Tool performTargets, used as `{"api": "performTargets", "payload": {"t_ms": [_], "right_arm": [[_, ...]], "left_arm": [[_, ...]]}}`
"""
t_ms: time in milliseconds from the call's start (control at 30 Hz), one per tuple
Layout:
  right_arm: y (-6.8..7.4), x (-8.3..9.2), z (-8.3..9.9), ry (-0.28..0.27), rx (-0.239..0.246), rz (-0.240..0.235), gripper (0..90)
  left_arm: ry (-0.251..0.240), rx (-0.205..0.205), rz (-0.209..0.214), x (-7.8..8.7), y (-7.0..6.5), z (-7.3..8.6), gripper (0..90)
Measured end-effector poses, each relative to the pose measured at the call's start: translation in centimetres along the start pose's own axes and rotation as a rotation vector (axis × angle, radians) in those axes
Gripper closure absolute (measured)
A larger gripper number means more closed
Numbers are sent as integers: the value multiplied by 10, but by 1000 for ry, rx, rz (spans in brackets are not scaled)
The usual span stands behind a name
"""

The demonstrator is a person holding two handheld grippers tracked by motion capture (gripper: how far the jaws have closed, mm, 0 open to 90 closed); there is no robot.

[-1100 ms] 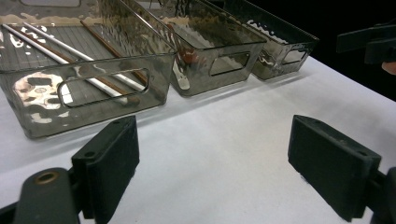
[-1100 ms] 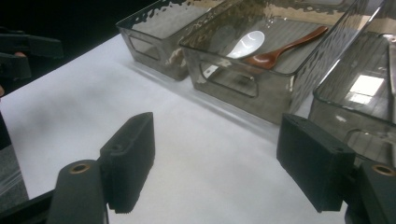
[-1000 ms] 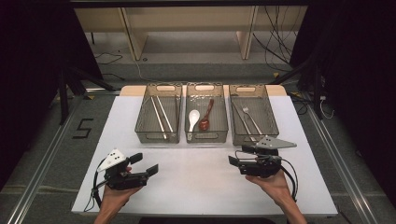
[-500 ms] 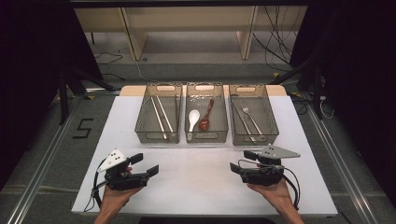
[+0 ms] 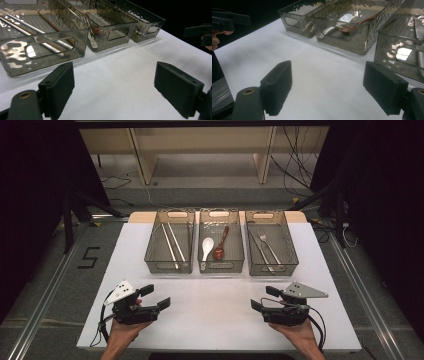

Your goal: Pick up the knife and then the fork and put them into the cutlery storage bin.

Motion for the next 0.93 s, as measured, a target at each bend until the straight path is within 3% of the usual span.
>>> {"api": "performTargets", "payload": {"t_ms": [933], "right_arm": [[-1, 1, 3, -2, -3, 7, 240]], "left_arm": [[1, -4, 1, 0, 0, 0, 162]]}}
Point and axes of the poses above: each handheld gripper's, and its own axes: x roughly backward along the jaws, z roughly out of its underside, y roughly to its left, the point moved 9 cm from there along -x, roughly forward along the jaws, and after that the axes turned 4 degrees about y, right-handed, at the moved point
